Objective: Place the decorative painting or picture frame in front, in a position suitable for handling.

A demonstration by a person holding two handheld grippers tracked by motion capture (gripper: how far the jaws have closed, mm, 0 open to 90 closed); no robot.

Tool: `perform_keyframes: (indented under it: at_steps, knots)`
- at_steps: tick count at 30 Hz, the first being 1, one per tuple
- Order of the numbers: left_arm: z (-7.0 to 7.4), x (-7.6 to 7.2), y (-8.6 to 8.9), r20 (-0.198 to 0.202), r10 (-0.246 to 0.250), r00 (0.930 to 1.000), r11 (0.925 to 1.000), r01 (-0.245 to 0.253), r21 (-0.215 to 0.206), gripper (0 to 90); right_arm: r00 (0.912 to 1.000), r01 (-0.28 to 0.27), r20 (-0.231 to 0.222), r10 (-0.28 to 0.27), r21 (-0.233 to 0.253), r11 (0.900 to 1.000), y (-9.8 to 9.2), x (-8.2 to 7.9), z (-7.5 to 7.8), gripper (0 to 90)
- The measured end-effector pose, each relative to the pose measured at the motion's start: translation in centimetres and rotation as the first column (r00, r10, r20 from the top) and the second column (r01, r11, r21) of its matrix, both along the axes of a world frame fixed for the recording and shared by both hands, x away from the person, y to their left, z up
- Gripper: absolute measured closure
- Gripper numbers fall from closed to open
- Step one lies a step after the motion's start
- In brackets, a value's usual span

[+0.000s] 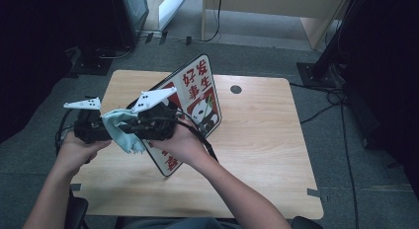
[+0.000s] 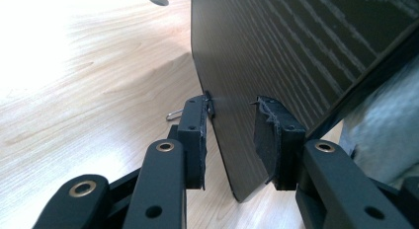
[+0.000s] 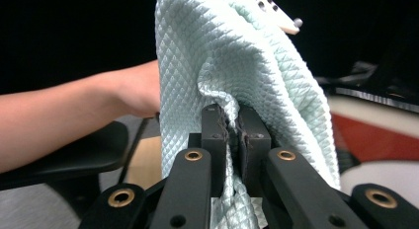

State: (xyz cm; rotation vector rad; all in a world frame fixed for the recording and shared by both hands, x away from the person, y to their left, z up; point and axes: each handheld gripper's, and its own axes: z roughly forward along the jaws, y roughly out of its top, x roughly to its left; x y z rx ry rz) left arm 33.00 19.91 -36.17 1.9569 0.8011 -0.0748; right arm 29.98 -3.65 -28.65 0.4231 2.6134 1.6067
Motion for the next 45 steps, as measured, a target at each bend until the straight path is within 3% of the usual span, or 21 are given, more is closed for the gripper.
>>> perform_keyframes:
  at_steps: [8, 12, 18, 25, 33, 37, 45]
  knots:
    - [0.0, -0.1, -0.1, 0.005, -0.004, 1.0000, 1.0000, 0.004, -0.002, 66.1, 0.9992, -0.034, -0.021, 0.033, -0.037, 0.999, 0.4, 1.2, 2.3, 84.7]
    - [0.0, -0.2, 0.0, 0.009, 0.002, 1.0000, 1.0000, -0.002, -0.008, 65.6, 0.9935, -0.090, -0.072, 0.088, -0.027, 0.996, 0.2, 2.7, 3.0, 84.7]
    - [0.1, -0.3, 0.3, 0.018, 0.001, 0.9998, 1.0000, -0.001, -0.008, 65.3, 0.9875, -0.112, -0.112, 0.111, 0.002, 0.994, -0.1, 4.4, 3.6, 84.6]
    - [0.7, -1.4, 0.4, 0.043, 0.009, 0.9990, 0.9999, -0.009, 0.006, 63.2, 0.9925, -0.090, -0.084, 0.089, -0.007, 0.996, -0.4, 5.3, 4.7, 84.4]
    - [1.7, -2.8, 0.6, 0.070, -0.020, 0.9973, 0.9998, 0.019, 0.008, 59.6, 0.9930, -0.064, -0.100, 0.062, -0.013, 0.998, -0.9, 6.9, 5.3, 83.7]
    - [2.3, -3.4, 0.3, 0.078, -0.031, 0.9965, 0.9994, 0.032, -0.011, 57.4, 0.9923, -0.064, -0.108, 0.061, -0.025, 0.998, -0.9, 7.4, 5.3, 83.5]
    - [2.4, -3.6, -0.9, 0.091, -0.038, 0.9951, 0.9991, 0.040, -0.017, 56.8, 0.9917, -0.059, -0.116, 0.054, -0.040, 0.997, -1.0, 7.8, 5.1, 83.4]
